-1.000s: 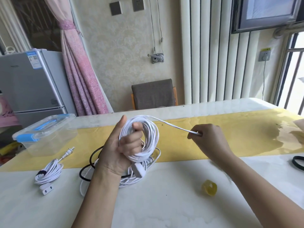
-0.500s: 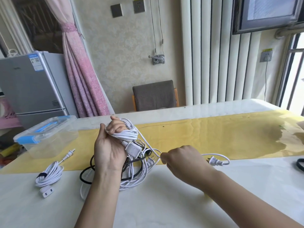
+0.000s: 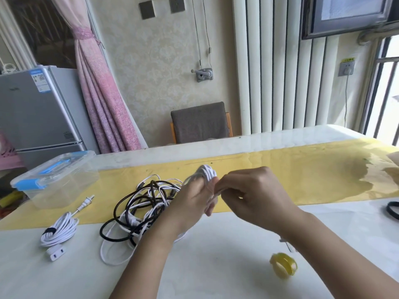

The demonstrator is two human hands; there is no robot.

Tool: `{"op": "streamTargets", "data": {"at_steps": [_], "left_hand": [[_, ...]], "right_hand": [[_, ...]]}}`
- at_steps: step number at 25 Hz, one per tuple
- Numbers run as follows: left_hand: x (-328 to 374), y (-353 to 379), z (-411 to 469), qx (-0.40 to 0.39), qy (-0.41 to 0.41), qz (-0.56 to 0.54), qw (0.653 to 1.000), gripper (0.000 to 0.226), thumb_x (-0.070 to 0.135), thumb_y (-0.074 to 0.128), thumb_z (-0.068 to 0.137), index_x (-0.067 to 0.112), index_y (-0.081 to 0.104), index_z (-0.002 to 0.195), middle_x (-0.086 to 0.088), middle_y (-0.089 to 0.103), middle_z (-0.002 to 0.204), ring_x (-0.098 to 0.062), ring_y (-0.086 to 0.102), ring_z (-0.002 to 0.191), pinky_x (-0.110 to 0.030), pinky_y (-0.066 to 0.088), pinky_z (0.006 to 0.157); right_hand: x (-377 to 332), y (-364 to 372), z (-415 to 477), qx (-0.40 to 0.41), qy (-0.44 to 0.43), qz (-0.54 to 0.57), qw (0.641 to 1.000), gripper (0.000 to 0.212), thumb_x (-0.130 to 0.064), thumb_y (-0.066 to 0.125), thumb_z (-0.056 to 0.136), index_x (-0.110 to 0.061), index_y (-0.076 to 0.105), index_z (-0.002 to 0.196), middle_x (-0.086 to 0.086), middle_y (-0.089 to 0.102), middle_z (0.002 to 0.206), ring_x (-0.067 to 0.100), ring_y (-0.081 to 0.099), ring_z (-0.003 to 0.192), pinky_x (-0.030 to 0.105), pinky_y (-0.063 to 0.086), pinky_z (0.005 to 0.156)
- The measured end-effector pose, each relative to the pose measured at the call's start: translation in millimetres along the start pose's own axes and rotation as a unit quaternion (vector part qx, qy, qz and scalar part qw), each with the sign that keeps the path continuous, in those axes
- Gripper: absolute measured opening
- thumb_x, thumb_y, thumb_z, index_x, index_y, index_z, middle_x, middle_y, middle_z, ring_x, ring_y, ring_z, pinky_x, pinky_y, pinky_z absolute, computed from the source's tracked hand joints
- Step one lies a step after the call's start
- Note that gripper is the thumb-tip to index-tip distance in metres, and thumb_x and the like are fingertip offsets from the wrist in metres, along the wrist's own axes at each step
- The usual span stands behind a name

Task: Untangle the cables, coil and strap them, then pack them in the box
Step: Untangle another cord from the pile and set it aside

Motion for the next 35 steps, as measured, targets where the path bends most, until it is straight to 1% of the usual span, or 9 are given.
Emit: {"op": "streamTargets", "data": {"at_steps": [4,8,12,16,21,25,29,32,35], "left_hand": [[-1.7,20.7,-8.6,-0.102,-0.139,-0.112,0.979,0.062,0.053,0.026,0.095,0.008,0.06,0.071,-0.001,0.042,0.044,-0.014,0.03,0.036,-0.022,0.027,0.042],[1.1,25.4,-14.0,-0.171,-0.185,-0.249,0.935,0.066,0.078,0.044,0.075,0.015,0.058,0.061,0.0,0.03,0.044,-0.007,0.022,0.031,-0.013,0.023,0.033],[6.4,29.9,-10.3,-0.253,-0.143,-0.466,0.836,0.054,0.074,0.058,0.071,0.02,0.061,0.067,0.013,0.042,0.04,0.001,0.033,0.028,-0.012,0.028,0.033],[7.5,21.5,1.0,-0.184,-0.086,-0.616,0.761,0.041,0.056,0.069,0.076,0.016,0.061,0.071,0.011,0.031,0.041,-0.005,0.023,0.032,-0.015,0.029,0.035],[-10.3,23.2,6.9,0.04,-0.097,-0.614,0.782,0.039,0.035,0.086,0.06,0.018,0.052,0.057,0.011,0.028,0.035,-0.002,0.023,0.025,-0.015,0.026,0.03],[-13.3,23.7,9.9,0.122,-0.111,-0.587,0.793,0.031,0.028,0.054,0.078,0.018,0.045,0.051,0.009,0.027,0.038,-0.002,0.026,0.029,-0.014,0.026,0.034],[-13.3,23.6,12.0,0.133,-0.099,-0.541,0.825,0.033,0.021,0.054,0.079,0.019,0.045,0.047,0.007,0.028,0.042,-0.004,0.028,0.034,-0.016,0.026,0.039],[-12.9,15.3,12.0,0.122,-0.084,-0.529,0.835,0.033,0.019,0.054,0.077,0.02,0.045,0.045,0.009,0.027,0.039,-0.003,0.026,0.031,-0.016,0.027,0.037],[-14.1,6.1,10.6,0.1,-0.071,-0.544,0.83,0.03,0.018,0.062,0.069,0.019,0.045,0.045,0.01,0.027,0.037,-0.002,0.025,0.029,-0.016,0.028,0.033]], "right_hand": [[30.8,-16.9,-0.8,0.082,0.159,0.073,0.981,0.02,-0.007,0.052,0.067,-0.015,0.07,0.064,-0.018,0.047,0.041,0.006,0.044,0.041,0.01,0.028,0.043],[61.6,-21.7,-5.6,0.087,0.302,0.133,0.94,0.026,0.005,0.06,0.076,-0.015,0.069,0.06,-0.009,0.036,0.035,0.008,0.03,0.037,0.011,0.022,0.04],[64.5,-2.3,-7.8,0.006,0.345,0.237,0.908,0.031,0.001,0.062,0.084,-0.017,0.067,0.06,-0.001,0.035,0.046,0.006,0.022,0.037,0.014,0.019,0.036],[58.1,15.7,-9.6,-0.047,0.341,0.377,0.86,0.011,-0.008,0.058,0.093,-0.006,0.068,0.088,-0.01,0.032,0.047,0.006,0.021,0.042,0.014,0.02,0.036],[61.1,52.5,-15.1,-0.046,0.383,0.51,0.769,0.034,-0.019,0.04,0.097,-0.001,0.069,0.103,0.009,0.042,0.077,0.022,0.03,0.068,0.024,0.03,0.056],[58.4,50.0,-13.5,-0.056,0.359,0.464,0.808,0.038,-0.034,0.046,0.099,-0.003,0.067,0.094,-0.001,0.046,0.064,0.012,0.038,0.059,0.018,0.033,0.045],[54.8,50.6,-12.1,-0.047,0.344,0.426,0.835,0.029,-0.03,0.044,0.1,-0.015,0.067,0.107,-0.01,0.059,0.065,-0.001,0.047,0.049,0.021,0.035,0.045],[49.3,57.8,-9.8,-0.066,0.31,0.441,0.84,0.031,-0.036,0.045,0.098,-0.016,0.066,0.109,0.024,0.061,0.088,0.016,0.052,0.073,0.035,0.041,0.065],[46.5,57.4,-9.6,-0.084,0.28,0.437,0.851,0.034,-0.033,0.044,0.099,-0.006,0.064,0.108,0.022,0.061,0.09,0.02,0.052,0.082,0.042,0.042,0.077]]}}
Point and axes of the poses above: each hand's wrist, its own z-axis towards the middle knuckle, its own y-axis out of the palm, x = y × z, the point moved 6 cm from there along z, towards the middle knuckle
